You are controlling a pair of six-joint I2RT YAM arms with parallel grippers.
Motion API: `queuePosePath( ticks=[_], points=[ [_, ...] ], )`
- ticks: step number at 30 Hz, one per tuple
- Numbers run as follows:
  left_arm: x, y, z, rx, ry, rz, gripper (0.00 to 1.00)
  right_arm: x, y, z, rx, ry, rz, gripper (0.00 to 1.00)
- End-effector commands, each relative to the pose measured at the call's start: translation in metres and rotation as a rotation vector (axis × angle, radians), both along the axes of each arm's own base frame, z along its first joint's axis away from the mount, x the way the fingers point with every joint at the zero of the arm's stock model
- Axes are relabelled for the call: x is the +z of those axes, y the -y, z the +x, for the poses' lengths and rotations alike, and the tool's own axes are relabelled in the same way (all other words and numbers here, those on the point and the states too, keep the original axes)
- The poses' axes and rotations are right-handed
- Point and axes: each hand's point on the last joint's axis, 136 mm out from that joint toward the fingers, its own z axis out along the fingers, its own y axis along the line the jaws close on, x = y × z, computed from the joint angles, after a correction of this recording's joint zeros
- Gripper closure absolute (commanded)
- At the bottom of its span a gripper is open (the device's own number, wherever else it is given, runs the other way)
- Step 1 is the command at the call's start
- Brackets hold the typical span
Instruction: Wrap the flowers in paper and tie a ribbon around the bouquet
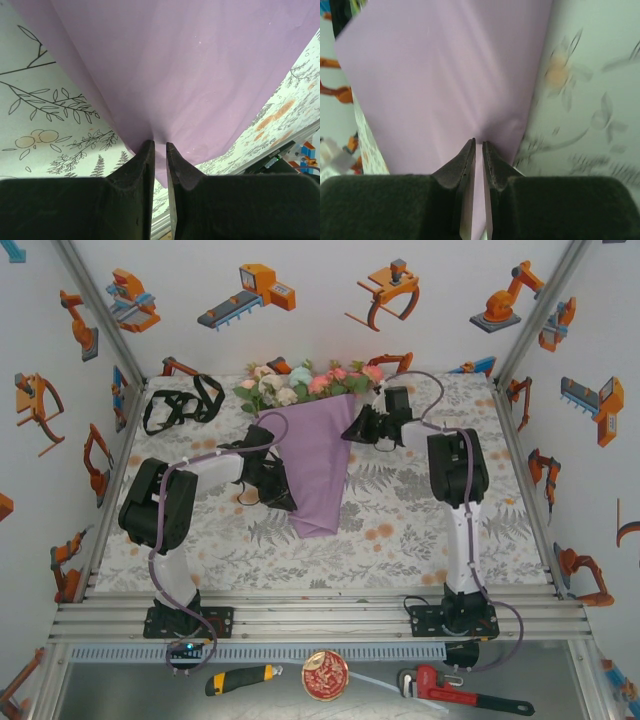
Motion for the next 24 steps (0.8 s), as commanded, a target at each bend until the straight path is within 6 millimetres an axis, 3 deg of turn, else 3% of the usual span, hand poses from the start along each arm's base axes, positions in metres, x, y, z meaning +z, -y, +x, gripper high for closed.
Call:
queuePosePath(
  ticks=[1,8,13,16,20,24],
  points=[
    [0.008,-0.01,0.002,-0.008,0.033,0.032,0.79,-0.005,0.01,0.028,-0.104,-0.058,0.023,0.82],
    [0.013,-0.007,0.006,-0.025,0.065,0.016,0.78,0.014,0.025,0.076,-0.201,-0.036,0.071,0.81],
    [0.029,-0.003,0.016,-0.031,0.128,-0.003,0.67,0.06,0.02,0.077,-0.161,0.014,0.087,0.79],
    [0.045,-0.001,0.023,-0.023,0.171,-0.021,0.64,0.094,0.021,0.055,-0.137,0.077,0.087,0.78],
    [0.069,0.002,0.031,-0.005,0.218,-0.054,0.62,0.122,0.026,0.003,-0.102,0.134,0.054,0.78],
    [0.097,0.004,0.039,0.017,0.268,-0.088,0.6,0.122,0.022,-0.057,-0.036,0.137,-0.013,0.77]
  ],
)
